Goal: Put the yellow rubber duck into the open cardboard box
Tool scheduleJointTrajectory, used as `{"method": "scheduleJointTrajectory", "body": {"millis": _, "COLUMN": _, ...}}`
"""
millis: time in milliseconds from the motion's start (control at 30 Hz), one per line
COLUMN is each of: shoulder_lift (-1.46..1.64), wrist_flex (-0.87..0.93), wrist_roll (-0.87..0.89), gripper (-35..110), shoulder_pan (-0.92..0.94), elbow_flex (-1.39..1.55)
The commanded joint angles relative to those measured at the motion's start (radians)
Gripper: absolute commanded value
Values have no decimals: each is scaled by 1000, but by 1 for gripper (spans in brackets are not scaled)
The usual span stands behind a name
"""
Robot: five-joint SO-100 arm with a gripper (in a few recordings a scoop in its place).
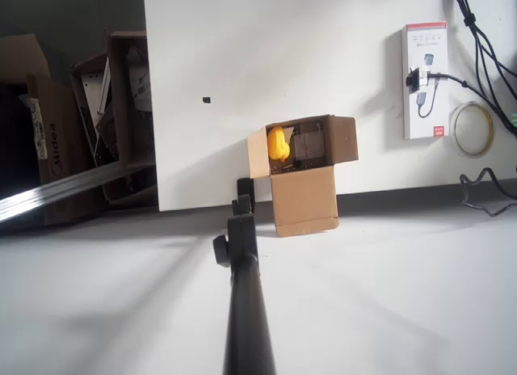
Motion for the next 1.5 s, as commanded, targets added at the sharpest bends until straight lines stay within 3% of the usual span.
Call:
{"method": "scheduleJointTrajectory", "body": {"millis": 0, "shoulder_lift": 133, "wrist_flex": -41, "wrist_roll": 17, "gripper": -1, "shoulder_pan": 25, "elbow_flex": 160}}
{"method": "scheduleJointTrajectory", "body": {"millis": 300, "shoulder_lift": 354, "wrist_flex": -156, "wrist_roll": -2, "gripper": 0, "shoulder_pan": 181, "elbow_flex": 482}}
{"method": "scheduleJointTrajectory", "body": {"millis": 867, "shoulder_lift": 600, "wrist_flex": -446, "wrist_roll": -34, "gripper": 0, "shoulder_pan": 210, "elbow_flex": 966}}
{"method": "scheduleJointTrajectory", "body": {"millis": 1200, "shoulder_lift": 807, "wrist_flex": -522, "wrist_roll": -51, "gripper": -1, "shoulder_pan": 152, "elbow_flex": 1299}}
{"method": "scheduleJointTrajectory", "body": {"millis": 1467, "shoulder_lift": 802, "wrist_flex": -537, "wrist_roll": -77, "gripper": -1, "shoulder_pan": 153, "elbow_flex": 1374}}
